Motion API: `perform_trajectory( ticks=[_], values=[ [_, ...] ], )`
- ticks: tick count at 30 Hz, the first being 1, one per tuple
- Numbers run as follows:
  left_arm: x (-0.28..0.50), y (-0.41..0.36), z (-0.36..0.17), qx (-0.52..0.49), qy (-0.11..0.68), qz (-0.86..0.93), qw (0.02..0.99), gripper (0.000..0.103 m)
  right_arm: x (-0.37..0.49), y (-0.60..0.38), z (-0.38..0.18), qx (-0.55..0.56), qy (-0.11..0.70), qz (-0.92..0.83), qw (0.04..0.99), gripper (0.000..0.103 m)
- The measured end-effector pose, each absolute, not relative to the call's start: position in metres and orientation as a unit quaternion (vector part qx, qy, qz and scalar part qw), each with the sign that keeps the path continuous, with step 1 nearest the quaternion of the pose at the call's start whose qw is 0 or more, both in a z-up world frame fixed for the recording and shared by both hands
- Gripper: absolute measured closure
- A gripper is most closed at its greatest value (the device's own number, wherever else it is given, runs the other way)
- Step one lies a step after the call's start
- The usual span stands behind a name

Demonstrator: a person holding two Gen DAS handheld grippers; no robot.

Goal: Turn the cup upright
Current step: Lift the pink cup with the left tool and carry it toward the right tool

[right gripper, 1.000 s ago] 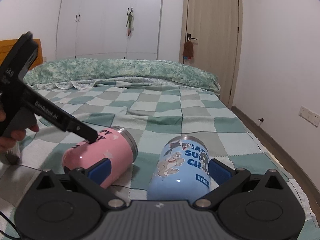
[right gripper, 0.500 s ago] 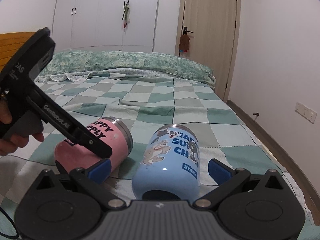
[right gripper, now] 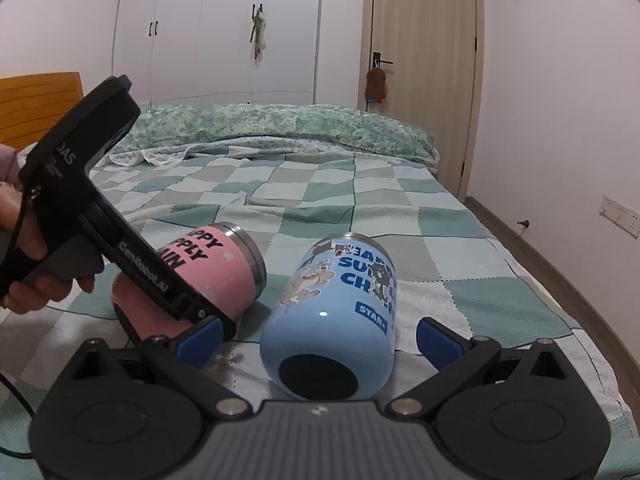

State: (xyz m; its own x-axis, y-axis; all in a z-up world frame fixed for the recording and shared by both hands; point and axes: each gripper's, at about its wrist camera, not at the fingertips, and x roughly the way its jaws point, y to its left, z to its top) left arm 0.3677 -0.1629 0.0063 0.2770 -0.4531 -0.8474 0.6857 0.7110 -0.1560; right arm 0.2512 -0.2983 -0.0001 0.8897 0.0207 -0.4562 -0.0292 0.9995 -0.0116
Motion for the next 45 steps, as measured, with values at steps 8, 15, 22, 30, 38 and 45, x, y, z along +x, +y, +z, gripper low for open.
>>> perform_trajectory(
  ticks=[8,15,22,30,38,45],
  values=[
    [0.344,-0.154,0.02,0.122,0.477,-0.329,0.806,0.012,0.24,-0.304,0.002,0.014,0.218,0.03,0.975,0.0],
    [0.303,-0.13,0.037,0.095,0.471,-0.305,0.822,0.013,0.225,-0.303,0.011,0.021,0.202,0.063,0.977,0.0],
    [0.245,-0.1,0.061,0.06,0.467,-0.269,0.84,0.013,0.199,-0.293,0.021,0.018,0.186,0.11,0.976,0.0],
    [0.181,-0.086,0.062,0.0,0.482,-0.217,0.849,0.013,0.16,-0.29,0.025,0.004,0.179,0.172,0.969,0.0],
    [0.168,-0.096,0.03,-0.029,0.524,-0.179,0.832,0.013,0.14,-0.308,0.017,0.0,0.19,0.181,0.965,0.0],
    [0.182,-0.1,0.015,-0.044,0.522,-0.166,0.836,0.014,0.141,-0.323,0.006,0.006,0.202,0.178,0.963,0.0]
  ],
)
